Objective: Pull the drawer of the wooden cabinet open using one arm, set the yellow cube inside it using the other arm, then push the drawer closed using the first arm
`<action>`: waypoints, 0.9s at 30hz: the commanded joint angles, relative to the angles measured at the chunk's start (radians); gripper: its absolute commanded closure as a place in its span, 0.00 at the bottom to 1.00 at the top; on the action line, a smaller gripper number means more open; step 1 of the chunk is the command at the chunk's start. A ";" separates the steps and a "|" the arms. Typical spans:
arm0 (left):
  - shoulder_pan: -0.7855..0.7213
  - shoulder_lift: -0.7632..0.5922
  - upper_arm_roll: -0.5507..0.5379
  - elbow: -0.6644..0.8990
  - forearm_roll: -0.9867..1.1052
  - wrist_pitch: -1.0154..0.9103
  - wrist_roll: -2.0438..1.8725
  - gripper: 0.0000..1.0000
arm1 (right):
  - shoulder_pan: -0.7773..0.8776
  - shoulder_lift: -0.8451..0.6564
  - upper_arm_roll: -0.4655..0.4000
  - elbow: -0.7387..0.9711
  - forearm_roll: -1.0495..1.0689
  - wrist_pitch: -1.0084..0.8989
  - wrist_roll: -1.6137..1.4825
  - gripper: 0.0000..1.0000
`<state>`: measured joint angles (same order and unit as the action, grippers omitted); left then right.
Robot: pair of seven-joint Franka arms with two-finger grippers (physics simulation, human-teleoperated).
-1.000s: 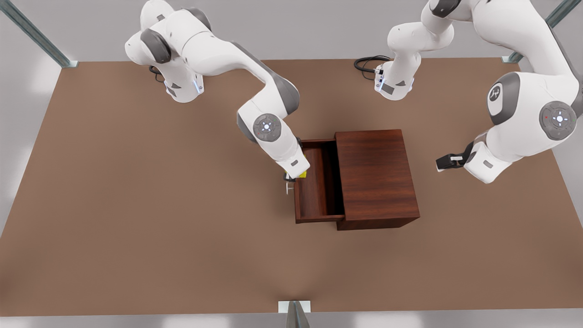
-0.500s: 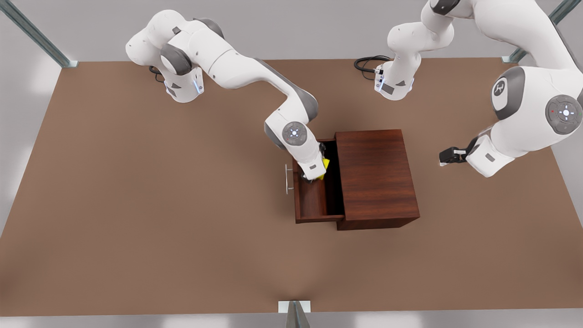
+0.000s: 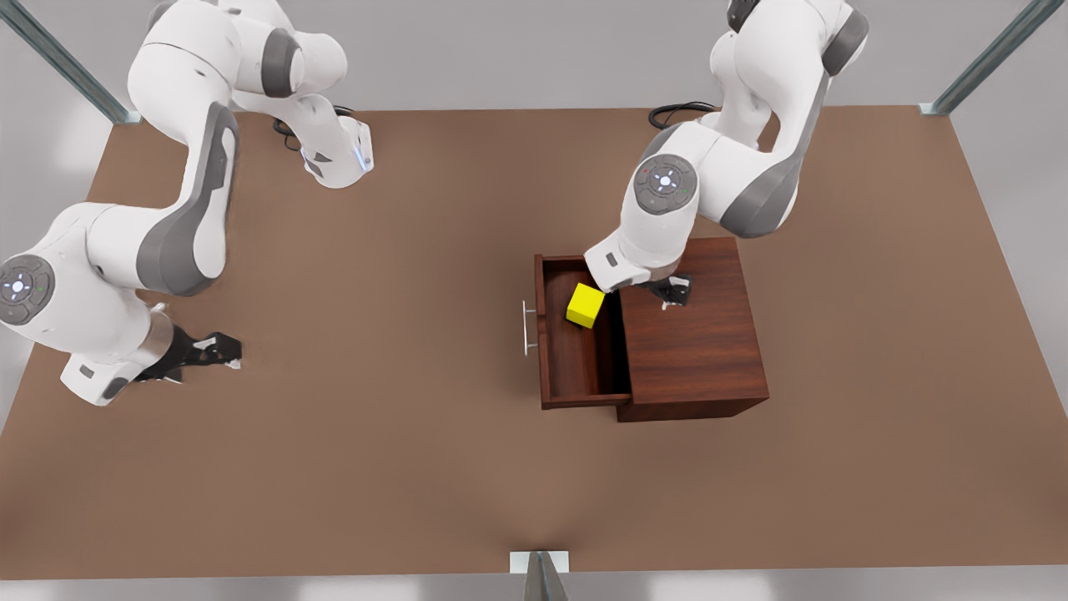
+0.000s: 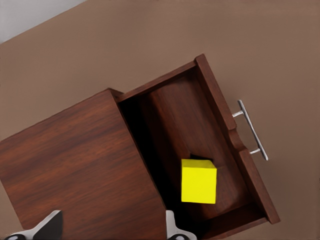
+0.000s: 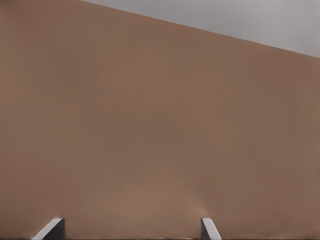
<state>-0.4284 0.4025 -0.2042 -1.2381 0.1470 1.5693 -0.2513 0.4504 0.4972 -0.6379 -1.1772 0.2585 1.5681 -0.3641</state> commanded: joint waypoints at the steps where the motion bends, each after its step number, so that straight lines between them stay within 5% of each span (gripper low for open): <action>1: -0.021 0.009 -0.003 0.003 -0.014 -0.026 -0.624 0.00 | 0.005 0.007 -0.011 0.010 -0.119 -0.097 0.008 0.00; 2: -0.039 0.009 -0.003 0.002 0.005 -0.048 -0.736 0.00 | 0.002 0.007 -0.019 0.008 -0.090 -0.095 0.115 0.00; 3: -0.065 0.009 -0.003 0.003 -0.007 -0.048 -0.933 0.58 | 0.001 0.007 -0.016 0.008 -0.082 -0.092 0.137 0.00; 4: -0.067 0.009 -0.001 0.012 -0.046 -0.040 -1.133 1.00 | 0.002 0.006 -0.013 0.008 -0.079 -0.088 0.139 0.00; 5: -0.079 0.009 -0.003 0.016 -0.107 -0.026 -1.316 1.00 | -0.039 0.007 0.001 0.008 -0.041 -0.083 0.137 0.00; 6: -0.091 0.010 -0.003 0.014 -0.162 -0.020 -1.429 1.00 | -0.199 -0.011 0.167 0.011 -0.056 -0.086 0.133 0.00; 7: -0.119 0.018 0.000 0.005 -0.146 0.018 -1.566 1.00 | -0.462 -0.049 0.596 0.011 -0.284 -0.071 0.230 0.00; 8: -0.124 0.035 0.002 0.009 -0.141 0.102 -1.757 1.00 | -0.623 -0.051 0.816 0.008 -0.350 -0.051 0.355 0.00; 9: -0.142 0.061 -0.001 0.009 -0.144 0.182 -1.894 1.00 | -0.670 -0.063 0.845 0.002 -0.338 -0.049 0.332 0.00; 10: -0.161 0.084 -0.001 0.011 -0.144 0.227 -2.009 1.00 | -0.618 -0.058 0.807 0.002 -0.331 -0.048 0.330 0.00; 12: -0.220 0.134 0.005 0.014 -0.052 0.332 -2.327 1.00 | -0.464 -0.063 0.551 0.004 -0.224 -0.051 0.213 0.00; 13: -0.227 0.145 0.003 0.014 -0.052 0.392 -2.417 1.00 | -0.423 -0.066 0.491 0.005 -0.182 -0.051 0.194 0.00; 16: -0.265 0.193 0.006 0.020 -0.052 0.488 -2.482 1.00 | -0.382 -0.083 0.491 -0.060 -0.185 -0.007 0.269 0.00; 18: -0.297 0.231 0.008 0.019 -0.050 0.541 -2.519 1.00 | -0.340 -0.258 0.492 -0.378 -0.191 0.207 0.320 0.00; 27: -0.339 0.335 0.022 0.019 0.051 0.633 -2.435 1.00 | -0.314 -0.215 0.492 -0.361 -0.194 0.219 0.347 0.00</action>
<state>-0.7670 0.7283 -0.1835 -1.2205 0.1726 2.1027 -2.0128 0.1365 0.2818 -0.1455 -1.5393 0.0640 1.7444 -0.1346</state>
